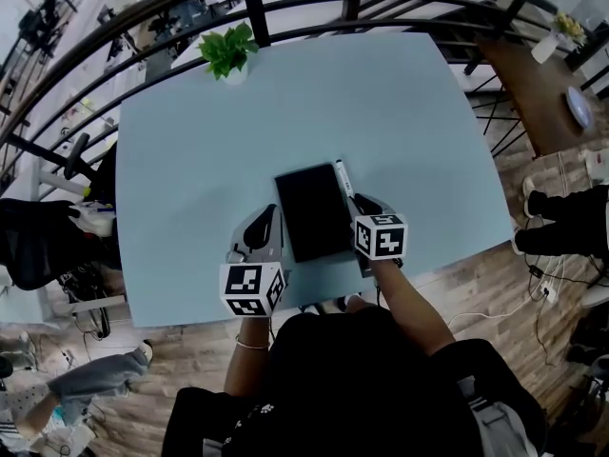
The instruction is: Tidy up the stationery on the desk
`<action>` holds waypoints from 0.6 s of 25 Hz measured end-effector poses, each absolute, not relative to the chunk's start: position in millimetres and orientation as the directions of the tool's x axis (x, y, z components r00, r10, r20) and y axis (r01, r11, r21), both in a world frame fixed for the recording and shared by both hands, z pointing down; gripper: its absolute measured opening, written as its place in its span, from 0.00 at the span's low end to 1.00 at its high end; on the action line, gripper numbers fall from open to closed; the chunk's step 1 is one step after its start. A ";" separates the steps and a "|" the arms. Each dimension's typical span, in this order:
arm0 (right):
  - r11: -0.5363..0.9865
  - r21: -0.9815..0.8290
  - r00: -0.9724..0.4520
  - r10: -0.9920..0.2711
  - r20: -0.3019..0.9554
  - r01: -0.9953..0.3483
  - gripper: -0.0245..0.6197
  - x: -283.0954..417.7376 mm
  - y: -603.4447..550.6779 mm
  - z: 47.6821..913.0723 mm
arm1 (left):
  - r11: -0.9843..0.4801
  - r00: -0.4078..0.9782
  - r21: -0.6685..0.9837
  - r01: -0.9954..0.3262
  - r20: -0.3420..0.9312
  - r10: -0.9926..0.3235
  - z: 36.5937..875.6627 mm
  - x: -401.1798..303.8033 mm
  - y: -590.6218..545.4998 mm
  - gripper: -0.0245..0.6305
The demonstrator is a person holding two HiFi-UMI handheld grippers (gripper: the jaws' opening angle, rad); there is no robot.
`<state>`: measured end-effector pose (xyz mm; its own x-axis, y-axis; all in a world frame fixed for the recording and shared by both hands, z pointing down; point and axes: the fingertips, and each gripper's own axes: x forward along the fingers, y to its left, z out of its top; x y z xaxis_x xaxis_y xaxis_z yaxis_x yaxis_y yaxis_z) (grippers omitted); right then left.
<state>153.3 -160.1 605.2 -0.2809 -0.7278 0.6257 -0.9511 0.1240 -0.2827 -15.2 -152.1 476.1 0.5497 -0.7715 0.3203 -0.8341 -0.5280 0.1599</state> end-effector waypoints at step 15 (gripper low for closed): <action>0.128 -0.285 -0.293 -0.681 0.671 -0.950 0.14 152.1 -149.9 624.4 | -0.518 0.543 0.168 -0.839 0.327 -0.773 478.6 -17.9 -151.4 0.03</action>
<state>152.1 -149.9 624.4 -0.2929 -0.6812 0.6709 -0.9500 0.1276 -0.2851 -17.9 -151.4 478.6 0.5433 -0.7734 0.3267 -0.8386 -0.5182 0.1678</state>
